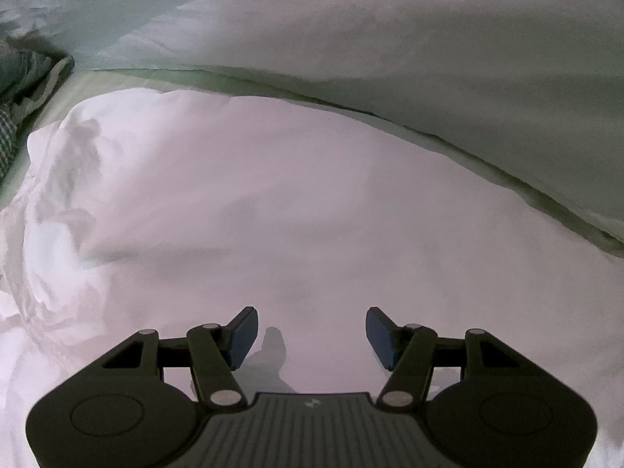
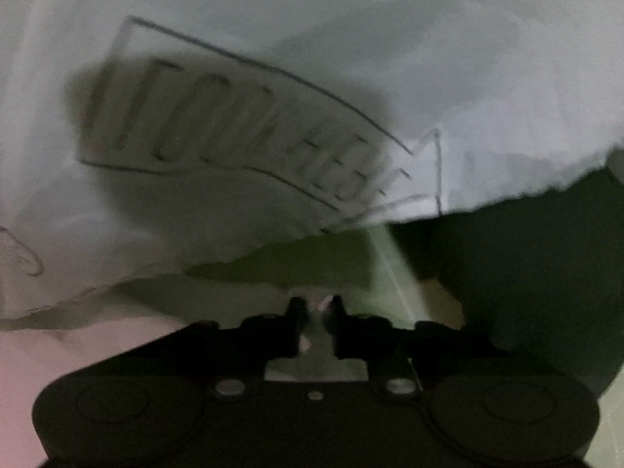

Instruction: Fold clothes

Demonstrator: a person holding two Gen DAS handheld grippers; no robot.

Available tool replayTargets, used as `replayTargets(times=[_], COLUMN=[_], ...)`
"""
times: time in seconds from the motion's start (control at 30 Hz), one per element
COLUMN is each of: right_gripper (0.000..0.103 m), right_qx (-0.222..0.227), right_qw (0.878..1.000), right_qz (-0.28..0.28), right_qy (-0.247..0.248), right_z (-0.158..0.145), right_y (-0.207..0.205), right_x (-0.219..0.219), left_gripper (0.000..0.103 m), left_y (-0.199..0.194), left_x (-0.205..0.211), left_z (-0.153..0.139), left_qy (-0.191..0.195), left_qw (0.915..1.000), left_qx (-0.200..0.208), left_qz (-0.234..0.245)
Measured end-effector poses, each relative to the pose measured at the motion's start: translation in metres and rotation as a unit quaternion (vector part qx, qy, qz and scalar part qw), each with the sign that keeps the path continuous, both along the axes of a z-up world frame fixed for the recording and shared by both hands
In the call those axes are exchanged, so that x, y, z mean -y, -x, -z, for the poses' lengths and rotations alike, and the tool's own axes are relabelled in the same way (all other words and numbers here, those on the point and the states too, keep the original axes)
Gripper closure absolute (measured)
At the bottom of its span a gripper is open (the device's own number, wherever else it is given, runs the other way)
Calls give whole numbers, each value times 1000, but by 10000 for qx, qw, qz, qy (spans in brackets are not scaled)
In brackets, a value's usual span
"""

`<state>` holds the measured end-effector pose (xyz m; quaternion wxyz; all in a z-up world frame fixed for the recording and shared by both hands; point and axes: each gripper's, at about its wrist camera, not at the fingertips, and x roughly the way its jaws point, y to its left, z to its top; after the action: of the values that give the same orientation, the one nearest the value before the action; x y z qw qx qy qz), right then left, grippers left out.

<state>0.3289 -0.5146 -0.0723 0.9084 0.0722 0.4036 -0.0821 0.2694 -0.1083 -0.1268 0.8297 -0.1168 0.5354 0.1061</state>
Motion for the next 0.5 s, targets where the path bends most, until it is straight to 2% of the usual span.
replayTargets(times=[0.13, 0.2, 0.23, 0.3, 0.4, 0.5], right_gripper=[96, 95, 93, 83, 64, 61], right_qx=[806, 686, 459, 135, 472, 690], right_qw=[9955, 9951, 9964, 9972, 9925, 9848], right_qz=[502, 699, 692, 721, 989, 1360], right_qy=[51, -160, -162, -156, -543, -834], right_z=[-34, -29, -21, -6, -10, -13], right_y=[4, -6, -13, -16, 17, 72], right_x=[7, 11, 11, 11, 16, 18], left_gripper=[41, 41, 41, 41, 41, 41], left_y=[-3, -4, -4, -3, 0, 4], left_x=[1, 1, 0, -1, -3, -4], left_z=[-1, -1, -1, -4, -11, -14], left_qy=[-10, 5, 16, 22, 34, 153], left_qw=[10000, 10000, 10000, 9999, 9997, 9994], left_qx=[16, 33, 42, 100, 225, 275], left_qz=[51, 5, -23, -29, -65, -136])
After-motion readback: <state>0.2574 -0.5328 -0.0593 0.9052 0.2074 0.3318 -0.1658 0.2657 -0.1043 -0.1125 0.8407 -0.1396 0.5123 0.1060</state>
